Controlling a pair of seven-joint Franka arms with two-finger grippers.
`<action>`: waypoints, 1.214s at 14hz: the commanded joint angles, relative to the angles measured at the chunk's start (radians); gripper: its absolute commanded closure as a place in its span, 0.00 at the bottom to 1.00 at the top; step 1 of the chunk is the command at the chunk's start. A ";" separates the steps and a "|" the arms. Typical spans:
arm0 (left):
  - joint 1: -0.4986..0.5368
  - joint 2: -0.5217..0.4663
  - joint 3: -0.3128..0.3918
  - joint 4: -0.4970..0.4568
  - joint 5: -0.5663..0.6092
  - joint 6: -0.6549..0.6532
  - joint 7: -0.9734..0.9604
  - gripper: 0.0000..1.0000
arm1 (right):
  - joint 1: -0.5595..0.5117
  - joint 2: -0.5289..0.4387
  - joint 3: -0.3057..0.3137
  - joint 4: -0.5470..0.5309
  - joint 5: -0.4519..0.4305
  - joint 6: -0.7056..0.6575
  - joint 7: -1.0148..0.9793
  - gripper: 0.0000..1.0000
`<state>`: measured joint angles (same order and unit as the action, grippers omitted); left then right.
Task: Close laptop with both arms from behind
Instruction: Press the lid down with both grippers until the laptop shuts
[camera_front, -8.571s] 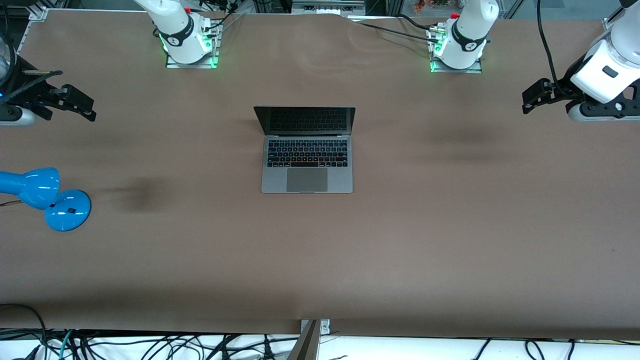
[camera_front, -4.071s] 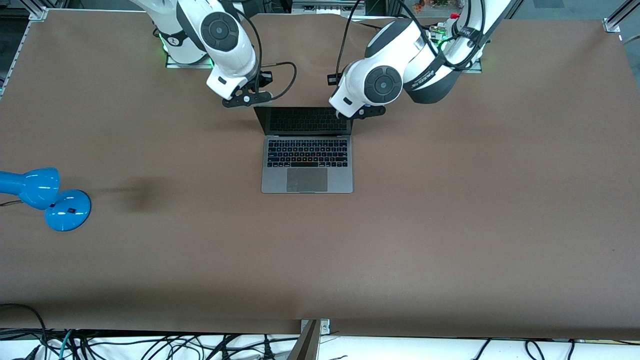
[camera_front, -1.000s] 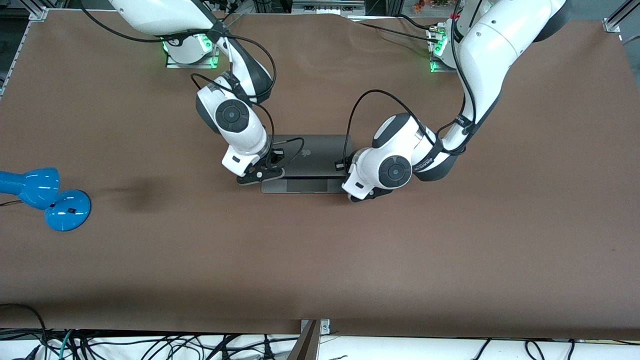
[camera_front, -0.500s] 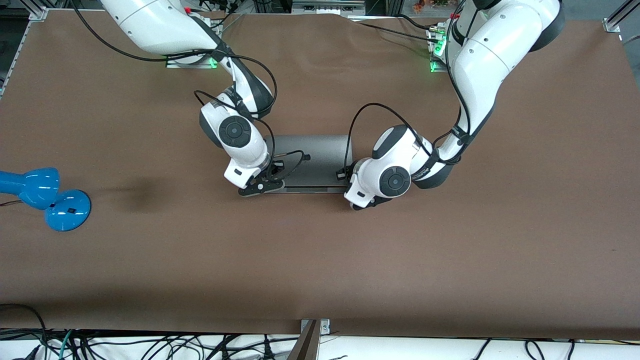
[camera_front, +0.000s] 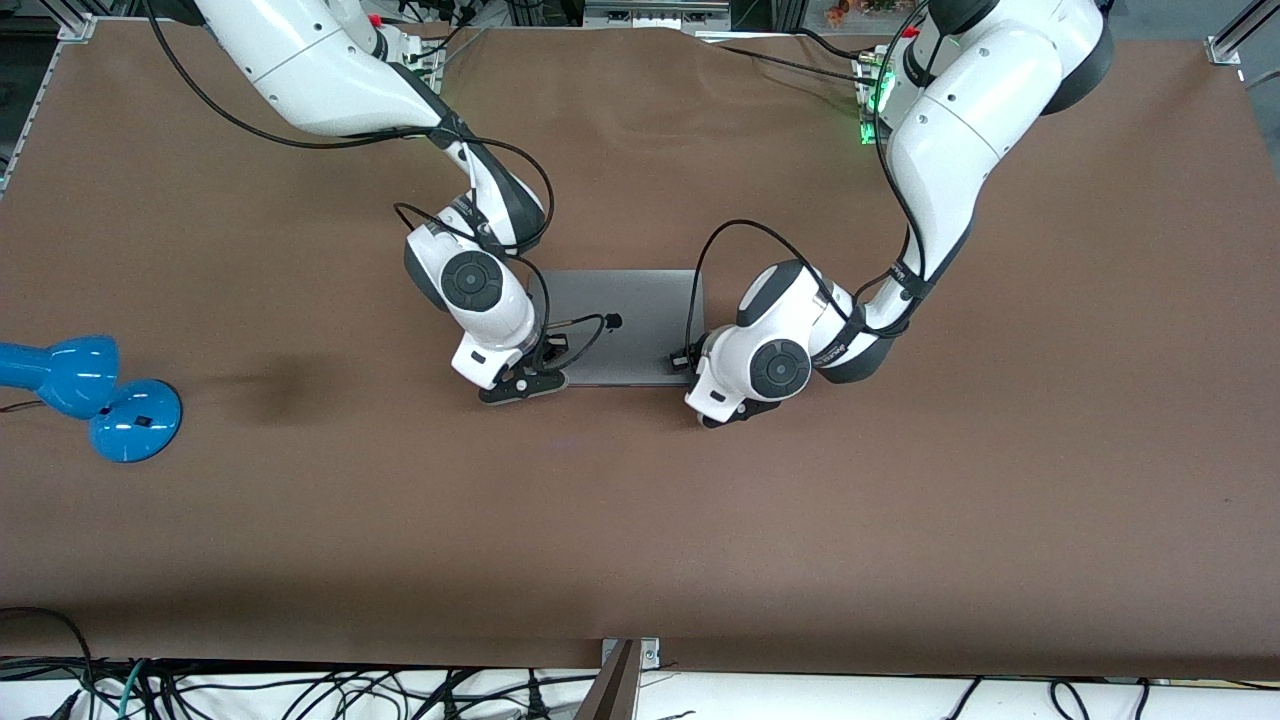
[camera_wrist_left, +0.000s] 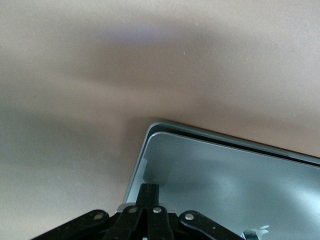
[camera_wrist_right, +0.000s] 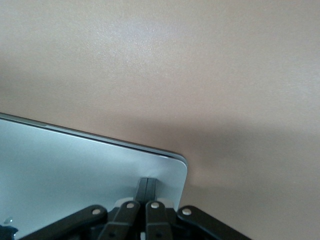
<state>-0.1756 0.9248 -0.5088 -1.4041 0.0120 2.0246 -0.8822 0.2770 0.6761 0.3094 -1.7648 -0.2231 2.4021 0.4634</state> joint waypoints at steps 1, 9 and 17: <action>-0.016 0.031 0.006 0.042 0.040 0.008 -0.015 1.00 | 0.002 0.029 0.002 0.027 -0.019 0.018 0.001 1.00; -0.027 0.046 0.015 0.042 0.042 0.032 -0.015 1.00 | 0.002 -0.027 -0.003 0.119 -0.001 -0.127 -0.002 0.00; 0.033 -0.141 0.013 0.025 0.046 -0.177 0.014 0.00 | -0.036 -0.162 -0.007 0.146 0.014 -0.346 -0.008 0.00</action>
<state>-0.1623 0.8873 -0.5012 -1.3573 0.0259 1.9339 -0.8802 0.2586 0.5501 0.3003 -1.6301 -0.2245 2.1308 0.4635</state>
